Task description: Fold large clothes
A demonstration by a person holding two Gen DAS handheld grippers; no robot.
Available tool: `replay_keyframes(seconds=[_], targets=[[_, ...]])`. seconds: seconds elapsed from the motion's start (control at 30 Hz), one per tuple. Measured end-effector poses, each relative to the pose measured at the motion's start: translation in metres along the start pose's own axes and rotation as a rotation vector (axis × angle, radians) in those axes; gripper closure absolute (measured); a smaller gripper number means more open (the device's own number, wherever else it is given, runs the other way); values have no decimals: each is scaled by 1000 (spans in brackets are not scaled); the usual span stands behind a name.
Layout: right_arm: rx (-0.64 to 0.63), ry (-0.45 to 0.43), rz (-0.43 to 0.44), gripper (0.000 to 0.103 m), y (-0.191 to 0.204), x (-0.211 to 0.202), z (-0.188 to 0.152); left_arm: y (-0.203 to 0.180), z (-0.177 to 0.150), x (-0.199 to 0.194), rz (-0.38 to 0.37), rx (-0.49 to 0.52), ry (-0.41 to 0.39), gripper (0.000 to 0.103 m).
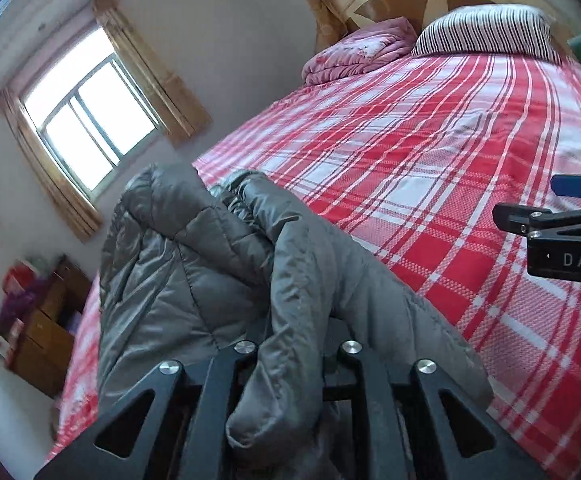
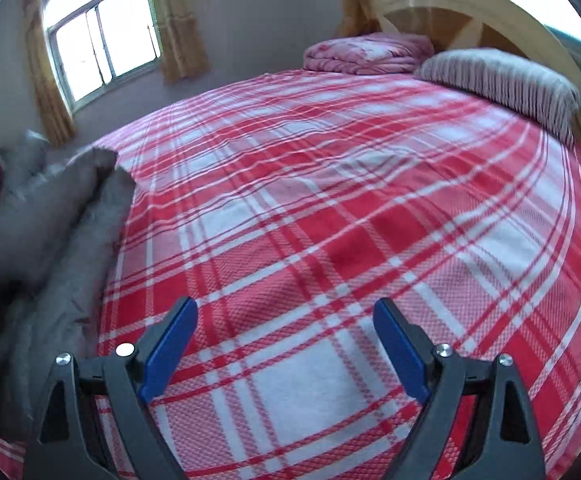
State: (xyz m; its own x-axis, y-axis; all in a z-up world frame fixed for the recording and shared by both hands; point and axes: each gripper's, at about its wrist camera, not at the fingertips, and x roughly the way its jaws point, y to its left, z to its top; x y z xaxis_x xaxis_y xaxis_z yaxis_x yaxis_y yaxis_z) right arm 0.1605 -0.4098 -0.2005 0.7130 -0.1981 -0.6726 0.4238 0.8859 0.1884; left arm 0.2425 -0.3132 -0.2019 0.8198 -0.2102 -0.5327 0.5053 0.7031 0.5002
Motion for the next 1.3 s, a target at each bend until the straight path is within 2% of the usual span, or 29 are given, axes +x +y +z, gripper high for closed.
replay_keyframes(seconds=[0.1,0.17,0.2,0.23,0.27,0.33,0.43,0.47,0.5,0.53,0.6,0.67,0.77,0.87,0.93,1.0,1.03,1.07,1.23,1.3], targets=[[-9,7,18,12,2,2,-1,10,8,-24,17,-9,-9,74],[-14,15,25,12,2,3,-1,21,14,-51,8,-38,-54,49],[-11,16,27,12,1,3,-1,34,15,-72,6,-74,-91,26],[-4,17,29,12,0,2,0,42,16,-83,5,-100,-116,10],[0,16,28,12,-1,2,0,59,15,-102,7,-145,-162,7],[-12,2,3,12,0,-4,3,91,12,-123,50,-200,-197,7],[-45,-41,-7,15,10,-20,17,138,3,-122,123,-306,-166,6],[-54,-54,6,16,16,-29,24,160,-5,-114,179,-364,-142,6],[-74,-77,24,17,28,-41,33,182,-15,-99,258,-416,-91,6],[-101,-102,39,19,40,-51,42,195,-22,-88,299,-444,-52,6],[-171,-150,82,19,76,-72,59,236,-52,-36,417,-563,122,6],[-226,-165,156,20,119,-83,75,263,-80,5,460,-663,262,6],[-330,-170,200,21,187,-87,89,280,-109,47,474,-781,378,6],[-408,-100,192,24,246,-60,94,284,-122,71,433,-882,425,6],[-450,-47,151,28,277,-30,93,280,-118,82,417,-916,425,6],[-501,24,101,35,296,1,87,270,-107,89,374,-902,392,6],[-519,46,81,43,298,11,84,266,-99,93,370,-877,381,6],[-529,75,58,44,294,22,80,260,-91,95,372,-854,370,6],[-515,89,-23,44,232,34,70,225,-48,87,380,-700,257,6],[-483,115,-34,44,204,44,64,203,-31,87,404,-599,230,6]])
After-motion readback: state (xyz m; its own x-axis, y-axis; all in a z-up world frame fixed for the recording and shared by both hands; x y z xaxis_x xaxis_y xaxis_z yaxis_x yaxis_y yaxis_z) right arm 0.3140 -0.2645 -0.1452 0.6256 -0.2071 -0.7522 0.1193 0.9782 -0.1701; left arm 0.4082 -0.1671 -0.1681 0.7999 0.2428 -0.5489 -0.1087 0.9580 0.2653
